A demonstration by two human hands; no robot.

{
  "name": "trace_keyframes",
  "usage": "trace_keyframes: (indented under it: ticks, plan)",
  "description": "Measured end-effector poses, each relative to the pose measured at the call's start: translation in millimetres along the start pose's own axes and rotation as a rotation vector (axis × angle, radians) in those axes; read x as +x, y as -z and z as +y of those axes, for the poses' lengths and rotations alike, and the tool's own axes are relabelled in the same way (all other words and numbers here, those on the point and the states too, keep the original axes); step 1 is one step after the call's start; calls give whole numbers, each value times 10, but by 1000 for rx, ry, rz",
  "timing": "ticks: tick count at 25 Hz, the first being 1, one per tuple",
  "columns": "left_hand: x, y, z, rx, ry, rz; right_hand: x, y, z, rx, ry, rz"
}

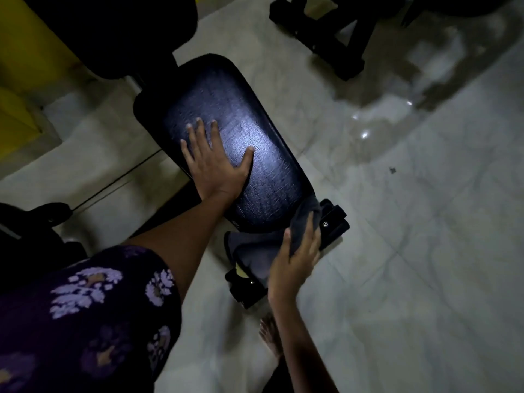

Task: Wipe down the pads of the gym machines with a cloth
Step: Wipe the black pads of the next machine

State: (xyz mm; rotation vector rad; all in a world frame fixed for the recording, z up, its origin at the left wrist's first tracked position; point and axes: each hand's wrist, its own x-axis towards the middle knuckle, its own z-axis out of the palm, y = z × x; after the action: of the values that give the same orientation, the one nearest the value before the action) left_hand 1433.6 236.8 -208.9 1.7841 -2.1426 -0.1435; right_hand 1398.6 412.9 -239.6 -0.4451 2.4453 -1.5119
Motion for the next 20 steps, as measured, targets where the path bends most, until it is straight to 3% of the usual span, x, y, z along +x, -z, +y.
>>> trace_keyframes:
  ticks: [8, 11, 20]
  plan:
    - [3, -27, -2, -47, -17, 30, 1061, -119, -601, -764, 736, -297]
    - [13, -23, -30, -24, -11, 30, 1129, -199, -654, -848, 890, -379]
    - [-1, 9, 11, -11, 11, 4, 1238, -193, -558, -833, 1086, -430]
